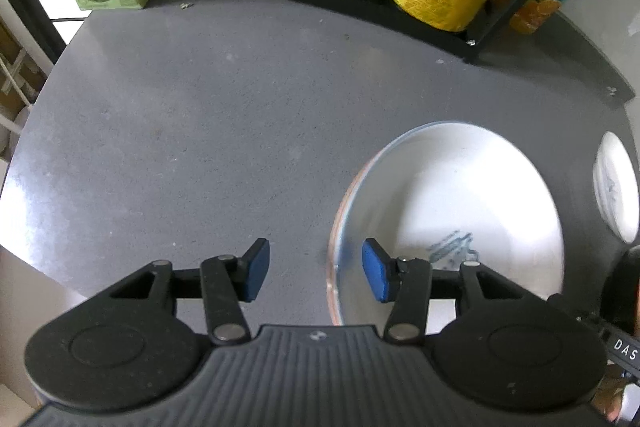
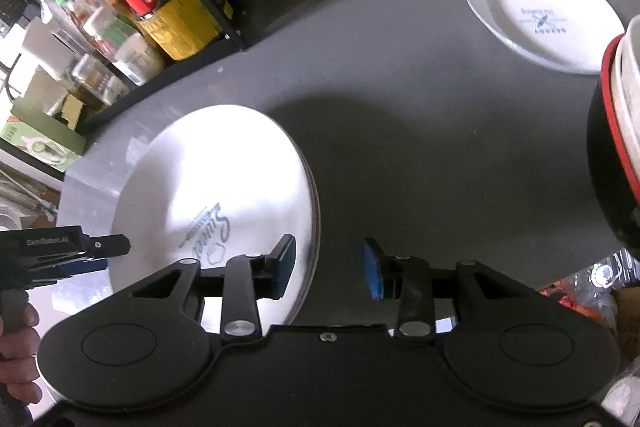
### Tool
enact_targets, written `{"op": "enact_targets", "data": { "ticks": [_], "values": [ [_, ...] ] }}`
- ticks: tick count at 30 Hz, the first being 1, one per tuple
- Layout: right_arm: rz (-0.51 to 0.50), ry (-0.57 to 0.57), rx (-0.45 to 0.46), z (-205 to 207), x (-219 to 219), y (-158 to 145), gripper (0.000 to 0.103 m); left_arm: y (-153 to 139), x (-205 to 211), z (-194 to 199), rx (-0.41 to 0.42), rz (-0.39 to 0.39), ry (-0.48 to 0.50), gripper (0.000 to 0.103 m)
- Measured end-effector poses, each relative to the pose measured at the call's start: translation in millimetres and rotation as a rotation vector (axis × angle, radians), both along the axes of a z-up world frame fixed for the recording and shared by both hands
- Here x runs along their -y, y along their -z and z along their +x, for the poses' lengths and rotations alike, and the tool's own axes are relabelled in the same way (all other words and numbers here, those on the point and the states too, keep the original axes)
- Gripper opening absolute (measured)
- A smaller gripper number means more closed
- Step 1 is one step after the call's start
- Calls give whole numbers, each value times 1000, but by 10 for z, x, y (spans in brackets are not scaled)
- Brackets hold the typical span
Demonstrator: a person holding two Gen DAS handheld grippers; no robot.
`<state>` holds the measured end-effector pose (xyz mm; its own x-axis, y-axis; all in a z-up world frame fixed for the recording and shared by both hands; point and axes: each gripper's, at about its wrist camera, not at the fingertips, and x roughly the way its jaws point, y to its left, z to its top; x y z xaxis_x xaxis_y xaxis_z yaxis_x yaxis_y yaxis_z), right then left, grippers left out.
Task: Organize plates and bowls
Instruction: 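Move both grippers toward the small white plate printed 'BAKERY'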
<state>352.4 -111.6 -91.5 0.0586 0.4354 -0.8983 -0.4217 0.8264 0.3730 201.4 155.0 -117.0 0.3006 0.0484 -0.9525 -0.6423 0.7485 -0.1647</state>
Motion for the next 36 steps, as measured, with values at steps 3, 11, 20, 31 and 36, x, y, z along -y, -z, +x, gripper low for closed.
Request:
{"op": "enact_targets", "data": {
  "ticks": [3,11,20,31,36],
  "values": [
    [29,-22,0,29,7,-69,43,-73,48,64,-8,-1,6,50],
    [35,-85,23,181,32,-290,60,-283,303,278,20,-13,47,63],
    [25,-74,92,542,297,-502,76,-516,673,585,70,-13,89,71],
    [75,-29,140,1111,674,-741,99,-840,1139,1161,141,5,170,88],
    [86,-8,151,1331,842,-764,103,-900,1347,1434,159,-12,206,92]
  ]
}}
